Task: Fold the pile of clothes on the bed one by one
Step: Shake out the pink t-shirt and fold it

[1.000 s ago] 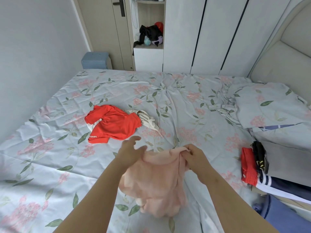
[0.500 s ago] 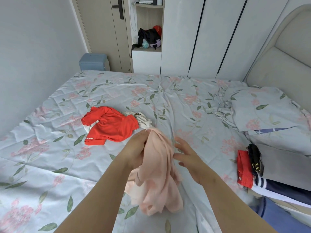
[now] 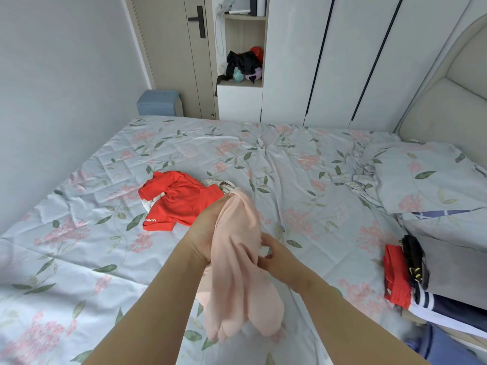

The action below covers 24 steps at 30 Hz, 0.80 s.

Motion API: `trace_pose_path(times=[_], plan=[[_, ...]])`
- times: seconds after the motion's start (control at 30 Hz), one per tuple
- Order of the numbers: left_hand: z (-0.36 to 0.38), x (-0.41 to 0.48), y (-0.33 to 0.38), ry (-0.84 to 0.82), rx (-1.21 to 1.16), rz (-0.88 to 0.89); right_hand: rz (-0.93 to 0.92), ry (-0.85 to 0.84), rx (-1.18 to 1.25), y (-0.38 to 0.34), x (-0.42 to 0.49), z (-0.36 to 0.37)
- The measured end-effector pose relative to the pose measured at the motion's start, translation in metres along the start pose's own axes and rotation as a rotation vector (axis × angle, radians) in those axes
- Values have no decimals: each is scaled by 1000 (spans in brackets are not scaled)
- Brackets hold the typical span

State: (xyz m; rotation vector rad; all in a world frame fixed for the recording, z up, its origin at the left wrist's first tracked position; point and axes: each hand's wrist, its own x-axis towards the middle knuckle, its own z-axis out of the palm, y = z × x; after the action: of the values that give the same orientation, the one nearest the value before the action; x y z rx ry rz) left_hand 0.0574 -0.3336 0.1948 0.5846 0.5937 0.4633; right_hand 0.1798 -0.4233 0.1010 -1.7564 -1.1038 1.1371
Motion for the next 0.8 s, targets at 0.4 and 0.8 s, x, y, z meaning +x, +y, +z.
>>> trace_pose_path(times=[0.4, 0.8], plan=[[-58, 16, 6, 250, 1079, 387, -60, 148, -6, -33, -13, -45], [-36, 22, -3, -112, 630, 76, 48, 9, -351, -8, -16, -64]])
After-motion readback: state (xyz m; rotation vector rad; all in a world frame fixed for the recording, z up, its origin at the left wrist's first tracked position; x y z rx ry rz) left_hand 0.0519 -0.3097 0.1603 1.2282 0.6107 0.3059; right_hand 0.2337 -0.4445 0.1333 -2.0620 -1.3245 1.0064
